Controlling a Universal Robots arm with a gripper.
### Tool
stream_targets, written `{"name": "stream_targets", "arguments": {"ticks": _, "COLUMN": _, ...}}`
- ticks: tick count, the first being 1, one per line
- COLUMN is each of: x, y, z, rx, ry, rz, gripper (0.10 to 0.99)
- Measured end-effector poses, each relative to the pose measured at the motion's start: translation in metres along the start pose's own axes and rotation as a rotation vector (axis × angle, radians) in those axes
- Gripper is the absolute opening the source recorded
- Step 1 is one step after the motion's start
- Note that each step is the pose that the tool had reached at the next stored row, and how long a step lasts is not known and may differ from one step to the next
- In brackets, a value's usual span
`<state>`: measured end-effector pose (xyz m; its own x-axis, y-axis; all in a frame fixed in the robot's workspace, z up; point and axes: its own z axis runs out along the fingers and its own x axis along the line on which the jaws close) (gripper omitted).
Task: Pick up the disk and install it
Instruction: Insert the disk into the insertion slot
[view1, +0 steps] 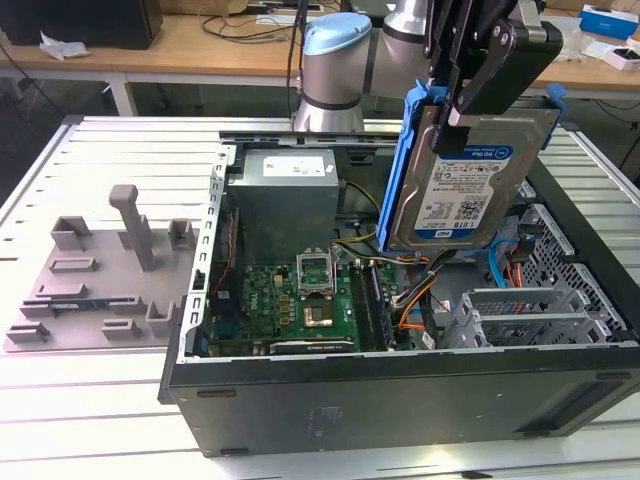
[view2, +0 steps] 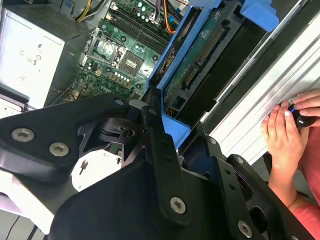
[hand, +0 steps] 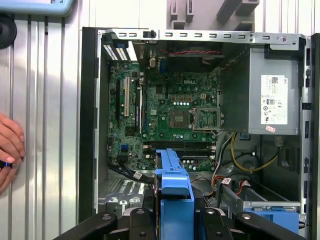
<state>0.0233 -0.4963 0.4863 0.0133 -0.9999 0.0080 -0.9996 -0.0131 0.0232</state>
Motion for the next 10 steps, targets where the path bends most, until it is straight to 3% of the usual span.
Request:
{"name": "stream_targets", "arguments": {"ticks": 2, "x": 0.0001, "y": -0.0001, "z": 0.0003, "rx": 0.001, "ry": -0.0004, "rz": 0.0, "gripper": 0.369}}
{"name": "stream_targets", "arguments": {"ticks": 5, "x": 0.0066, "y": 0.0001, "z": 0.0027, "rx": 0.011, "ry": -0.0004, "rz": 0.0, "gripper": 0.369}}
{"name": "stream_targets", "arguments": {"ticks": 10, "x": 0.0171, "y": 0.0001, "z": 0.0047, "rx": 0.011, "ry": -0.0072, "rz": 0.0, "gripper": 0.369}}
